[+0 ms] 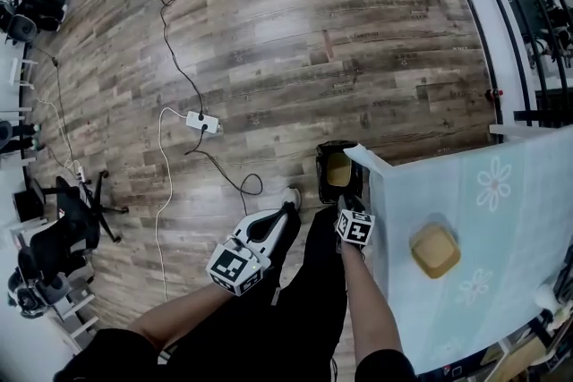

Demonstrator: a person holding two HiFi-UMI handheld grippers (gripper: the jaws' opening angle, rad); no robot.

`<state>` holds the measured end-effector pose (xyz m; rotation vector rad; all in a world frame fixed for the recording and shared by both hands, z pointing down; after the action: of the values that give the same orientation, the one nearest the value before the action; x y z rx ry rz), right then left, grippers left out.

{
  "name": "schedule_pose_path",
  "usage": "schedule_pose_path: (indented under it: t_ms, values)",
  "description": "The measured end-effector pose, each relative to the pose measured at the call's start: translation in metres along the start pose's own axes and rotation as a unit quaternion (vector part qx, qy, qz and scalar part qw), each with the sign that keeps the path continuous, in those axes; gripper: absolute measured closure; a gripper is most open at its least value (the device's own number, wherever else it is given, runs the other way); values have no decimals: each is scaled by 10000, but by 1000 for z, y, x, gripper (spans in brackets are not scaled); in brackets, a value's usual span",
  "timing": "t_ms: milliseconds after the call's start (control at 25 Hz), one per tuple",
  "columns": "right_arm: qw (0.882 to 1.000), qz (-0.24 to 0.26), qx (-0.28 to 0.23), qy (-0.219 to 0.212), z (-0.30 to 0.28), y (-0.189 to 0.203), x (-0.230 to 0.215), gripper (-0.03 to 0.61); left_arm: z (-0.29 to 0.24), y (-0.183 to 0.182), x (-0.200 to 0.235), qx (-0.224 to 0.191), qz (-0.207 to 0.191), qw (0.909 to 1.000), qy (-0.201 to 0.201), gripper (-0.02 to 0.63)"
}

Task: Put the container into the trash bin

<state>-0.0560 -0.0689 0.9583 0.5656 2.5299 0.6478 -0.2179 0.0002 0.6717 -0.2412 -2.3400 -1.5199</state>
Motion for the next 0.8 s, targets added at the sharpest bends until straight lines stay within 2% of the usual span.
schedule_pose_path:
  t_ms: [120, 320, 640, 800]
  values:
    - [9998, -139, -170, 39, 9, -11, 0, 437, -3, -6, -8, -35, -28, 9999, 131, 604]
    - [9967, -646, -478, -59, 31, -28, 5, 446, 5, -8, -31, -46, 6, 9991, 410, 604]
    - [9929, -691, -964, -76, 90, -68, 47, 524, 31, -28, -51, -211, -58, 9962, 839, 604]
    - [9906, -615, -1218, -128, 127, -84, 78, 532, 37, -46, -53, -366, -168, 9938, 1034, 604]
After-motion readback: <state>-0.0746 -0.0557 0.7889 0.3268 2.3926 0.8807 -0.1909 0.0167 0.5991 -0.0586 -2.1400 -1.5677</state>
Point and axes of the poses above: the fingertips, and each gripper's own axes: z backward along the fingers, x to its left, y out of its underside, the point moved 2 cm from there along z, backward along the fingers, and after that the axes turned 11 degrees about -x, right-handed, at the moved point
